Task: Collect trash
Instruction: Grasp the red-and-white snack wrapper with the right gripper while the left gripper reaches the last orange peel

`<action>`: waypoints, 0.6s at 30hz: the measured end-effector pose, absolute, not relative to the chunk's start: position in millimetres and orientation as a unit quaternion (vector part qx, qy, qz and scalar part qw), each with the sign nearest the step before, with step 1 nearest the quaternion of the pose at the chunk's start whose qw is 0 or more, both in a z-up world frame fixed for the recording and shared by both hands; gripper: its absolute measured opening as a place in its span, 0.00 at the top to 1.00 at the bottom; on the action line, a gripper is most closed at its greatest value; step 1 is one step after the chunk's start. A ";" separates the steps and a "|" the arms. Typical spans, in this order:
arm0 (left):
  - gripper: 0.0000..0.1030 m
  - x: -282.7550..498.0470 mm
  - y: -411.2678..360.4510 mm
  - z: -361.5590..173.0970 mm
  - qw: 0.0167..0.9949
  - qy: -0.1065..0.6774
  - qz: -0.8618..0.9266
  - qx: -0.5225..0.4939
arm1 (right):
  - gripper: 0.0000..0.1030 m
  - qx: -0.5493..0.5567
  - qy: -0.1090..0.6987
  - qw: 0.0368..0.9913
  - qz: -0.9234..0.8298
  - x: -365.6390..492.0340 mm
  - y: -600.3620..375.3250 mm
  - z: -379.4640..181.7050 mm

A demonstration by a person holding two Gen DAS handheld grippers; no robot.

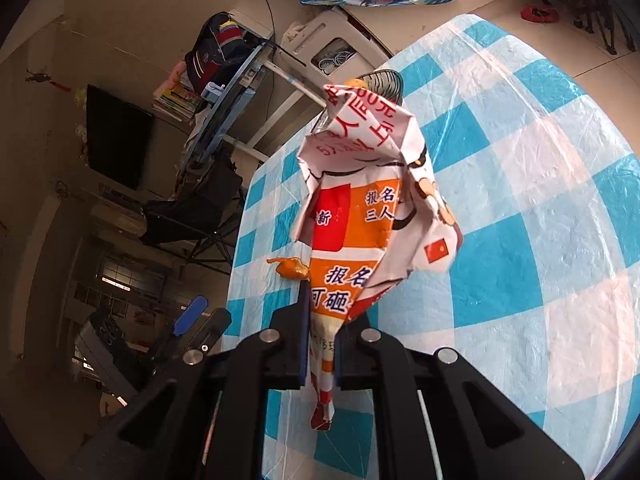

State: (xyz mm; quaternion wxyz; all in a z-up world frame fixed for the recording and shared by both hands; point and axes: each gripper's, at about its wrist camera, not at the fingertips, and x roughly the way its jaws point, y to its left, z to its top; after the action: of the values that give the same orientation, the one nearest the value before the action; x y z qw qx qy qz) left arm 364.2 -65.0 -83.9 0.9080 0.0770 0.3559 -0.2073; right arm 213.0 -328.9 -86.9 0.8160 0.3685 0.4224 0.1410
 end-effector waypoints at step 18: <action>0.68 404.7 -102.0 -122.2 0.847 0.434 -0.276 0.136 | 0.89 0.436 0.418 0.782 0.155 210.4 -342.2 -116.5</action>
State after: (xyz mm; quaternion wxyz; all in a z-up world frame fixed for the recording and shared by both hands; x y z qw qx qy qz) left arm 404.7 -102.0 -122.2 0.8468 0.1363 0.4336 -0.2762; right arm 210.4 -342.2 -116.5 0.7819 0.4357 0.4182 0.1548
